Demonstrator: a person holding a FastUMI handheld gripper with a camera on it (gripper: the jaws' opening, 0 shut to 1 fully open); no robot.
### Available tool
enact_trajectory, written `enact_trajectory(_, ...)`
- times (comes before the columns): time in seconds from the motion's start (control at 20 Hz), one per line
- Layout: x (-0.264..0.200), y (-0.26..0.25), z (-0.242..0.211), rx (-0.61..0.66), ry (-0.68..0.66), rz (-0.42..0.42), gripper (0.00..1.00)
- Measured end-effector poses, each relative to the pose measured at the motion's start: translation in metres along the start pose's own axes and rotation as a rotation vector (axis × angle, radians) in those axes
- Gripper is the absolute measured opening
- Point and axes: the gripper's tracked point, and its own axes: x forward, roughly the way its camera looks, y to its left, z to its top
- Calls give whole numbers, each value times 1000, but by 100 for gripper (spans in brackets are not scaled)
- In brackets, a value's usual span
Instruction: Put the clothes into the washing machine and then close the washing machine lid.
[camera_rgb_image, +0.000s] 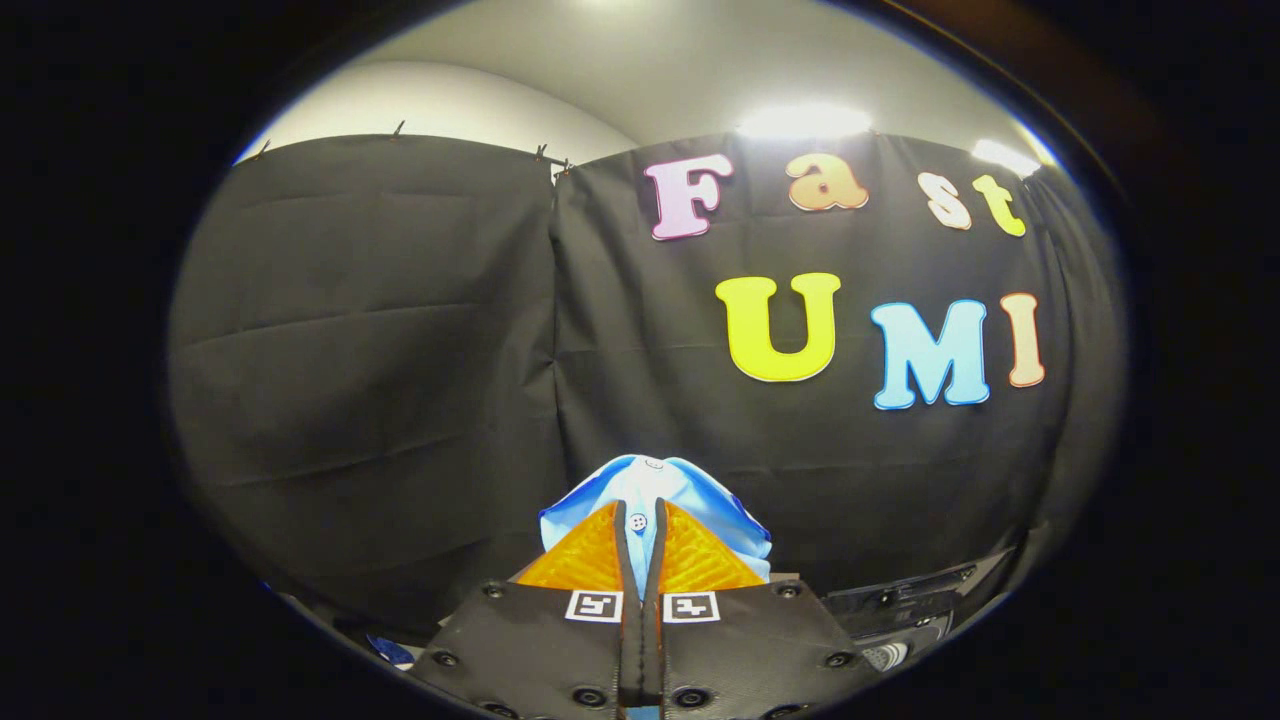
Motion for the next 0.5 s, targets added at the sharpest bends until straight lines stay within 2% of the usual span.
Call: enact_trajectory(0.5, -50, -83, 29, 5, -42, -81, 1)
